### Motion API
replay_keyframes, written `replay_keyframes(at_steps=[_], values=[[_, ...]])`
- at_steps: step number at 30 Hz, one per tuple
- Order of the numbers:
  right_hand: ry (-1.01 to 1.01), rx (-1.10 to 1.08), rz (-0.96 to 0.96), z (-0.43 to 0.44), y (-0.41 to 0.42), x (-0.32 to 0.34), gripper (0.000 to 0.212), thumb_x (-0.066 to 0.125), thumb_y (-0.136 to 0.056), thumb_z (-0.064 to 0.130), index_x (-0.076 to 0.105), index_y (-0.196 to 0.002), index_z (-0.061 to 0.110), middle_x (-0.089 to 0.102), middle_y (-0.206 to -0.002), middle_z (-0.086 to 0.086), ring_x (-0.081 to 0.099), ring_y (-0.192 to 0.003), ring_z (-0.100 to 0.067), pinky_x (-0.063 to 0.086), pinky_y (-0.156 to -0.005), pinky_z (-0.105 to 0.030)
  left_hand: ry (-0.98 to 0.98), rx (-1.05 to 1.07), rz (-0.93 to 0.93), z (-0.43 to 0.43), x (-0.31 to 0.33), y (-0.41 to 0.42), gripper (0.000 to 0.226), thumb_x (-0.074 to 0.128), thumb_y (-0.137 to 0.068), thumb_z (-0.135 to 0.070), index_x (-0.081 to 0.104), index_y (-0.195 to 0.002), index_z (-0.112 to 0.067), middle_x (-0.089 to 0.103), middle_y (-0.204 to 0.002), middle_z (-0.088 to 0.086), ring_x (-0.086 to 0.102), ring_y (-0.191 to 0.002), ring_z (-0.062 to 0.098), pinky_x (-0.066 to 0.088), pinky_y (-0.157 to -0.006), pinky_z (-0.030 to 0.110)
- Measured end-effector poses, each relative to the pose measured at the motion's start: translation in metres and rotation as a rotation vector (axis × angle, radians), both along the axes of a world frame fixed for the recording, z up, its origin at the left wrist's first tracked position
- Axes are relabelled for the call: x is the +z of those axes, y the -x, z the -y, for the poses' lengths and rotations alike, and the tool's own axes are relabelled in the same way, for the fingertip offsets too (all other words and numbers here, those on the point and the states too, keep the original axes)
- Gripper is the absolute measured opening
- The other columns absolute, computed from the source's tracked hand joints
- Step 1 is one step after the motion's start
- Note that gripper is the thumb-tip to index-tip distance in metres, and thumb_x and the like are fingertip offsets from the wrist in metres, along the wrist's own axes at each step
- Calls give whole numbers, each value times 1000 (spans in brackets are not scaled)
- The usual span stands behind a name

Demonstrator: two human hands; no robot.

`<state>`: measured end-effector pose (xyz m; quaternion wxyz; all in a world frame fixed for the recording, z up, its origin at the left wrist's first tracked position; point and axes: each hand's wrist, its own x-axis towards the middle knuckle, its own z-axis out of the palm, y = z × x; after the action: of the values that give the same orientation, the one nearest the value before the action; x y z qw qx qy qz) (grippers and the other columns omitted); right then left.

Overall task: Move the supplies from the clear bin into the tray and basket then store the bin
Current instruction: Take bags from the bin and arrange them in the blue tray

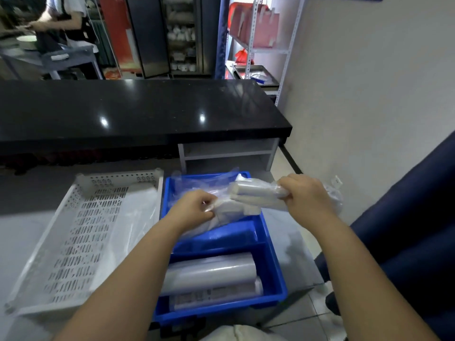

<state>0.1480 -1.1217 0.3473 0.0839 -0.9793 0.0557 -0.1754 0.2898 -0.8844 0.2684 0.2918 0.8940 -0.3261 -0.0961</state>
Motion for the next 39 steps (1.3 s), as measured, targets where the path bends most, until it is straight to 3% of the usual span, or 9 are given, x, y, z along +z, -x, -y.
replay_keyframes(at_steps=[3, 11, 18, 21, 24, 28, 33, 36, 39], values=[[-17, -37, -14, -1, 6, -4, 14, 61, -82, 4, 63, -87, 17, 59, -80, -1, 46, -72, -21, 36, -68, -35, -76, -54, -45, 6, -17, 13, 17, 62, -72, -18, 59, -66, -34, 61, -76, -10, 58, -74, 13, 51, -68, 35], [-52, 0, -131, -24, 0, -25, 9, 60, -84, 14, 60, -86, 23, 55, -82, 5, 47, -76, -16, 38, -70, -32, -147, 101, 185, -5, -44, 13, 34, 60, -86, -20, 63, -119, -28, 62, -116, -2, 51, -111, 23, 43, -91, 40], [-1, 126, -145, -56, -34, -40, 9, 63, -79, 9, 58, -78, 17, 61, -79, -1, 54, -77, -26, 42, -69, -38, 163, 304, 334, -53, 6, 2, 33, 66, -82, -12, 67, -115, -19, 67, -108, 3, 57, -102, 26, 45, -87, 36], [66, 220, -236, -88, -61, -53, 12, 58, -81, 8, 60, -90, 17, 63, -92, -5, 56, -90, -30, 35, -73, -37, 297, 321, 299, -69, 24, 7, 26, 62, -85, -21, 67, -110, -21, 67, -104, -1, 57, -98, 17, 42, -86, 30], [171, 276, -450, -116, -77, -74, 20, 55, -82, 6, 57, -97, 20, 63, -102, -5, 57, -96, -30, 31, -73, -33, 116, 212, 134, -68, 20, 19, 33, 62, -84, -38, 65, -115, -27, 66, -108, -5, 57, -102, 14, 46, -90, 34], [84, 308, -564, -124, -78, -105, 25, 53, -84, 7, 59, -105, 20, 65, -106, -5, 59, -94, -28, 36, -73, -31, -288, 119, 34, -50, -11, 37, 38, 63, -83, -36, 62, -121, -31, 62, -122, -5, 54, -115, 20, 46, -93, 36], [-102, 276, -519, -112, -75, -112, 26, 58, -81, 15, 61, -100, 32, 63, -93, 4, 57, -80, -20, 40, -68, -29, -383, 148, 154, -31, -23, 44, 22, 53, -86, -23, 70, -100, -28, 69, -96, 2, 61, -90, 25, 45, -74, 33], [-120, 269, -519, -106, -77, -112, 23, 62, -78, 20, 59, -95, 36, 64, -92, 6, 55, -75, -18, 44, -67, -29, -418, 151, 115, -31, -27, 43, 20, 51, -88, -22, 67, -100, -26, 68, -95, 3, 60, -89, 26, 41, -72, 32], [-107, 354, -493, -104, -84, -111, 33, 67, -78, 24, 60, -109, 34, 63, -106, 4, 57, -92, -21, 47, -81, -33, -442, 133, 143, -35, -26, 42, 24, 51, -89, -25, 64, -109, -27, 65, -105, 3, 56, -102, 27, 40, -79, 36]])
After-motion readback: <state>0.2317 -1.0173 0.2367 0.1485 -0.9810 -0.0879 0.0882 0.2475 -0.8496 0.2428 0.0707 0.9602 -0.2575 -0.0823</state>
